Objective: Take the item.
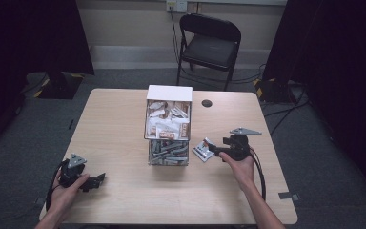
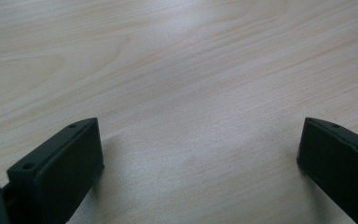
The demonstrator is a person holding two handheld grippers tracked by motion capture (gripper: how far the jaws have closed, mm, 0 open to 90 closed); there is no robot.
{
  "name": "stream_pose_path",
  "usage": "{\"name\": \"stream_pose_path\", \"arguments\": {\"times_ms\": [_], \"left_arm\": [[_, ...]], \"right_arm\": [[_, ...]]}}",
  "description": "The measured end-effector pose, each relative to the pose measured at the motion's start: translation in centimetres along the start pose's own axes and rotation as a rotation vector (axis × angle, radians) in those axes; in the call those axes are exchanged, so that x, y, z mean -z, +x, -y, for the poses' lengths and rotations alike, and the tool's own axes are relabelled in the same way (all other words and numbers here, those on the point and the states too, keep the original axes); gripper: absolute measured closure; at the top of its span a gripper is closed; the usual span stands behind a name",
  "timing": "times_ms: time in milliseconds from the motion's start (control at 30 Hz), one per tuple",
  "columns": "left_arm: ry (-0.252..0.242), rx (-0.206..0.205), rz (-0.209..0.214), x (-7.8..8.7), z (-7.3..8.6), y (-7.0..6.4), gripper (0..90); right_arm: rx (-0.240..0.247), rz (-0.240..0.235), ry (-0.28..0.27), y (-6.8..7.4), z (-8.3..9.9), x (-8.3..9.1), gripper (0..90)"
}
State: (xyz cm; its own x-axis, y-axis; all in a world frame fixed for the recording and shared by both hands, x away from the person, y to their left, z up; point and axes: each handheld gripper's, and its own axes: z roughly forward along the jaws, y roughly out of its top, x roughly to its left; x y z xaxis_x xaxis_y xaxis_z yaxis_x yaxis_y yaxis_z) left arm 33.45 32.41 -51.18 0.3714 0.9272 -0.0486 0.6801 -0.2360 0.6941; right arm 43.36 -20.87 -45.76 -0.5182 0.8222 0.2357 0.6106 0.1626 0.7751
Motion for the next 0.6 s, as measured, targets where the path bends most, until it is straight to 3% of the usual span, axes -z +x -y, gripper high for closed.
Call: {"name": "stream_pose_path", "arguments": {"times_ms": [133,600], "left_arm": [[-0.001,0.0,-0.001,0.0,0.0,0.0,0.0],[-0.001,-0.001,-0.001,0.0,0.0,0.0,0.0]], "right_arm": [[-0.004,0.016,0.006,0.3,0.4,0.9,15.1],[-0.031,0.07,-0.007,0.2,1.4,4.0,14.7]]}}
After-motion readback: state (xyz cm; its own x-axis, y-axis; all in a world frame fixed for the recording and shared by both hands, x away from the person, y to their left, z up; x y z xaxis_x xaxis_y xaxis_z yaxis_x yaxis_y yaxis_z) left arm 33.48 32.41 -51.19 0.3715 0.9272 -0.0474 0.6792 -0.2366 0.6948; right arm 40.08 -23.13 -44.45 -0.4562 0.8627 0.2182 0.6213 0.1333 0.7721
